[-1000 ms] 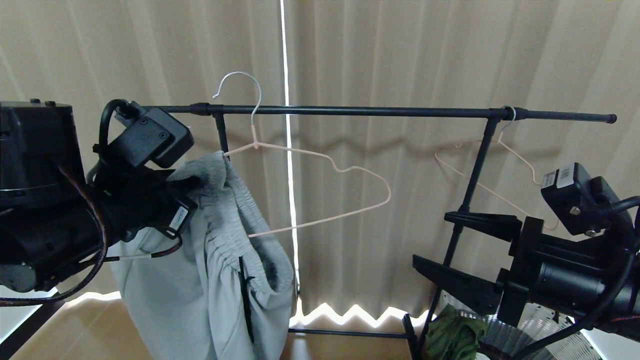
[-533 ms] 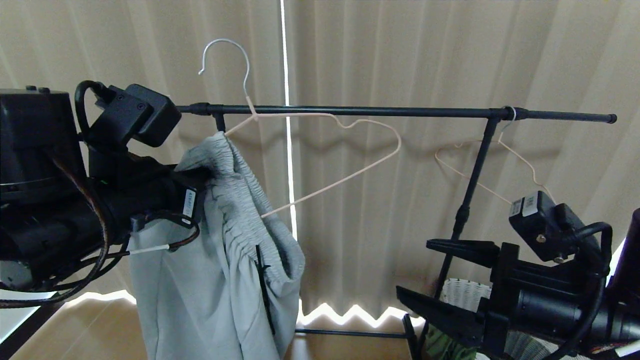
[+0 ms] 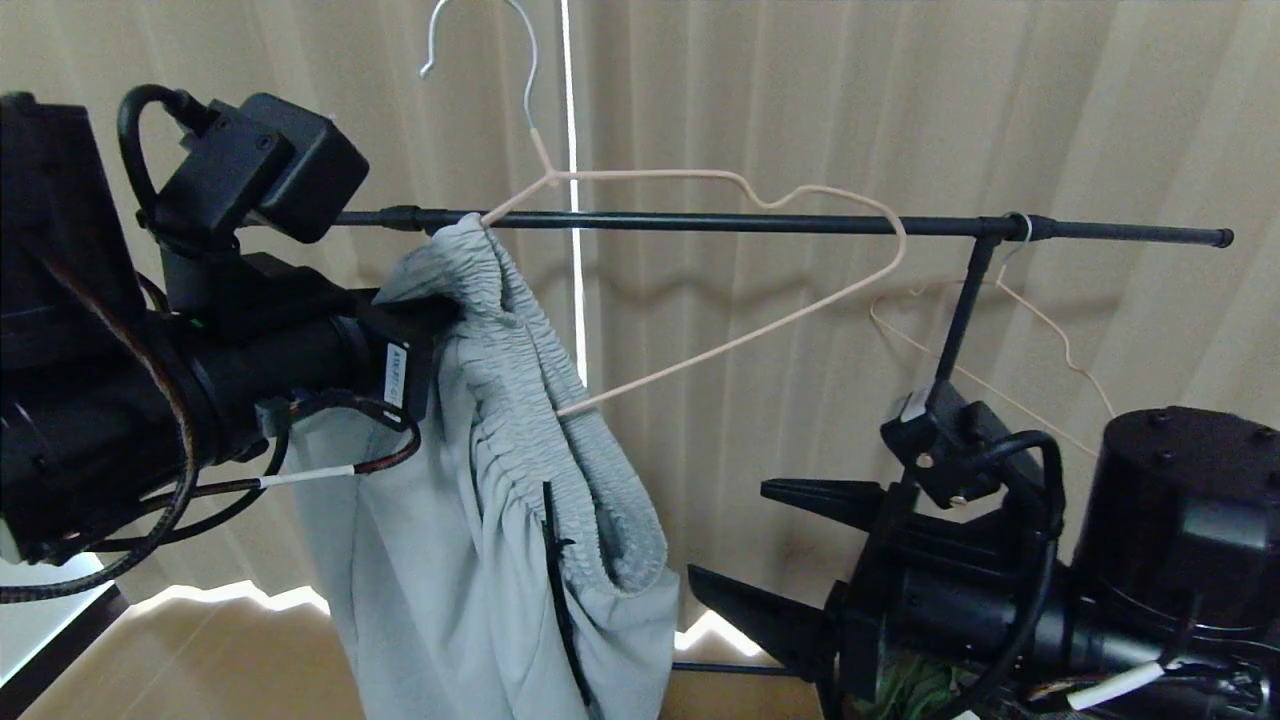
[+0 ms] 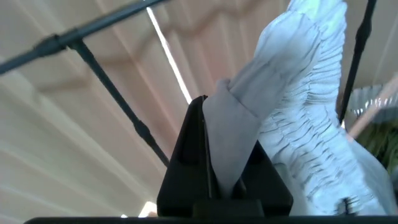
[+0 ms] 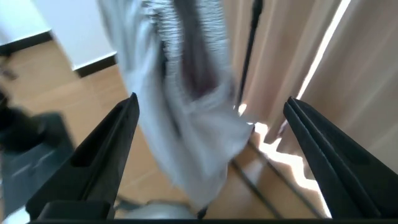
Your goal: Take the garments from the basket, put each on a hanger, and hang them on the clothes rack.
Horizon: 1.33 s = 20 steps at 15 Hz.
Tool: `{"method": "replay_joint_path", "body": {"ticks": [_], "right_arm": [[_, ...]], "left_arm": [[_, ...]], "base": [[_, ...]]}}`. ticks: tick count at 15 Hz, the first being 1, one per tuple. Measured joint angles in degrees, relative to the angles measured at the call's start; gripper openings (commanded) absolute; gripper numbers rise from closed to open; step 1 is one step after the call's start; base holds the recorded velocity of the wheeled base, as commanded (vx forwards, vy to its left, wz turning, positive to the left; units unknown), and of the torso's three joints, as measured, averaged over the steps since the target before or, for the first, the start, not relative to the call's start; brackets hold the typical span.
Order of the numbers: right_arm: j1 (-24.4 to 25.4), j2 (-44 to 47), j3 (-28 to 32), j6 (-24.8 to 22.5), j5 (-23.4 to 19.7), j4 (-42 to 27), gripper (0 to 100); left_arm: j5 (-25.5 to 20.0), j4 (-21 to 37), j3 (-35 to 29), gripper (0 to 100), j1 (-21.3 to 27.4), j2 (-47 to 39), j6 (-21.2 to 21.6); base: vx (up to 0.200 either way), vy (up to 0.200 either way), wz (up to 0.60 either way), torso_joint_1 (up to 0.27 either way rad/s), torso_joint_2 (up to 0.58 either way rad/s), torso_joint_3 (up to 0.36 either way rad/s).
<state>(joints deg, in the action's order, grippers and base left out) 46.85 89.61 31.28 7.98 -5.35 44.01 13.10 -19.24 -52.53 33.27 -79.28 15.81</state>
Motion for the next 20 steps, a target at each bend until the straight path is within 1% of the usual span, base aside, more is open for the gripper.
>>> {"method": "replay_joint_path", "body": {"ticks": [1, 2, 6, 8, 11, 14, 17, 20], "right_arm": [[0.01, 1.79, 0.55, 0.02, 1.19, 1.37, 100], [0.01, 3.05, 1.02, 0.02, 1.45, 1.73, 100], [0.06, 6.06, 3.28, 2.28, 1.74, 1.87, 100], [0.01, 7.39, 3.58, 2.49, 1.77, 1.91, 100], [-0.16, 9.03, 3.72, 2.57, 1.90, 1.94, 100], [-0.20, 9.56, 3.11, 2.57, 3.46, 1.95, 100], [-0.20, 9.89, 2.76, 2.66, 3.55, 1.94, 100], [-0.20, 9.97, 3.00, 2.66, 3.52, 1.94, 100]], "left_arm": [[-0.09, -0.02, -0.67, 0, 0.16, 0.01, 0.06], [-0.27, 0.00, -0.96, 0, 0.44, 0.09, 0.11], [-0.38, 0.02, -1.27, 0, 3.41, 0.37, 0.09], [-0.35, -0.05, -1.57, 0, 4.44, 0.41, 0.09], [-0.38, -0.27, -1.66, 0, 4.74, 0.59, 0.09], [-0.35, -0.27, -1.68, 0, 4.71, 1.16, 0.04], [-0.55, -0.27, -1.60, 0, 4.74, 1.88, 0.02], [-1.72, -0.27, -1.40, 0, 4.90, 2.33, -0.09]], "base": [[0.000, 0.000, 0.00, 0.000, 0.00, 0.000], [0.000, 0.000, 0.00, 0.000, 0.00, 0.000], [0.000, 0.000, 0.00, 0.000, 0.00, 0.000], [0.000, 0.000, 0.00, 0.000, 0.00, 0.000], [0.000, 0.000, 0.00, 0.000, 0.00, 0.000], [0.000, 0.000, 0.00, 0.000, 0.00, 0.000], [0.000, 0.000, 0.00, 0.000, 0.00, 0.000], [0.000, 0.000, 0.00, 0.000, 0.00, 0.000]]}}
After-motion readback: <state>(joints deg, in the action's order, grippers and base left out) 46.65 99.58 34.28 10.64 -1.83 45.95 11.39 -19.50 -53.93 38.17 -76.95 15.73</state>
